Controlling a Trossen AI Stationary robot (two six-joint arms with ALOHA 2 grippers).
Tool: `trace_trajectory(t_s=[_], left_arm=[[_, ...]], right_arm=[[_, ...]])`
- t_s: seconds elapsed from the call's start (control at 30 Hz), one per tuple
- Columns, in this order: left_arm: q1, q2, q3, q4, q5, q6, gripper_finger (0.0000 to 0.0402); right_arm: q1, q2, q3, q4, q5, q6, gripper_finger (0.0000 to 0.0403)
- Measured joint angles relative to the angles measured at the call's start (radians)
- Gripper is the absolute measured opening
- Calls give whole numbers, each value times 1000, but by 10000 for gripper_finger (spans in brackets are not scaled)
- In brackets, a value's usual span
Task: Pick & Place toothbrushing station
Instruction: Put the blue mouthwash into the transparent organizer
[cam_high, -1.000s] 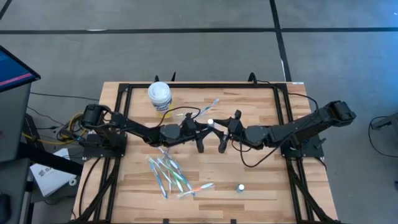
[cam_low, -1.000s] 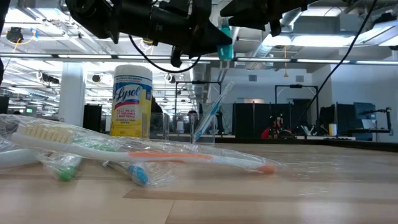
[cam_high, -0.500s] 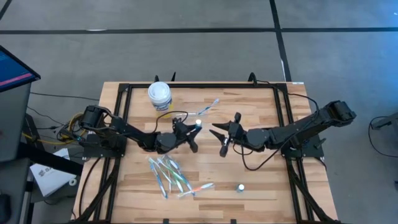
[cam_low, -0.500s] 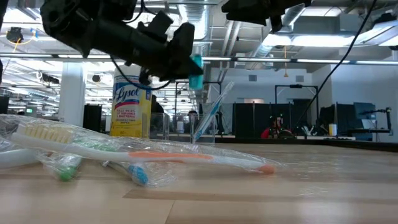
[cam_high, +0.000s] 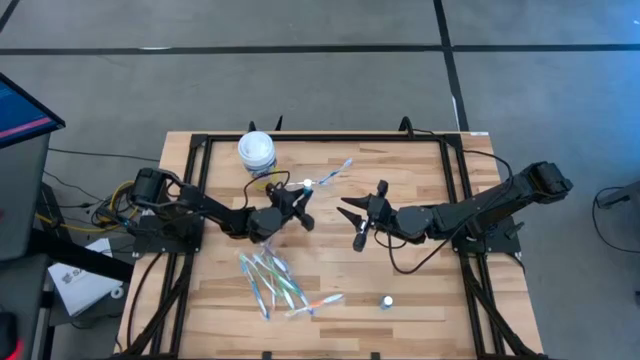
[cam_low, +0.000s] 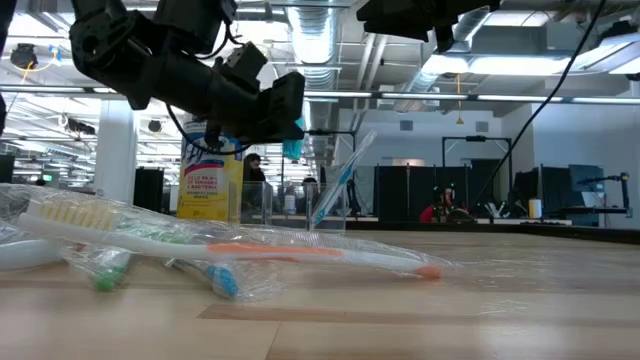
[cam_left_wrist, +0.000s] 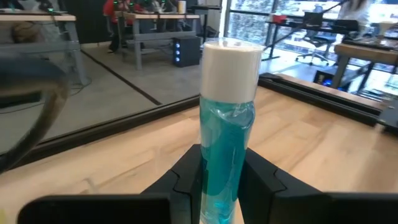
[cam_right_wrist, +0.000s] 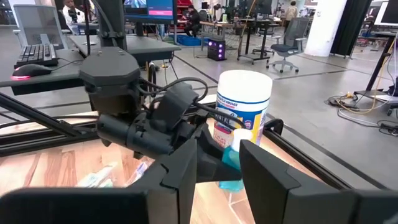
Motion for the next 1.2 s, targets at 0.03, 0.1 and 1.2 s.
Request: trace_trajectory(t_s=[0.03, 0.1, 1.2], left_arm=[[9, 0, 0, 1, 0, 0, 63], [23, 0, 0, 0, 0, 0, 63], [135, 174, 4, 151, -8, -20, 65]], right_arm=[[0, 0, 0, 1, 0, 0, 112], [0, 0, 0, 2, 0, 0, 112], [0, 0, 0, 1, -4, -19, 111]])
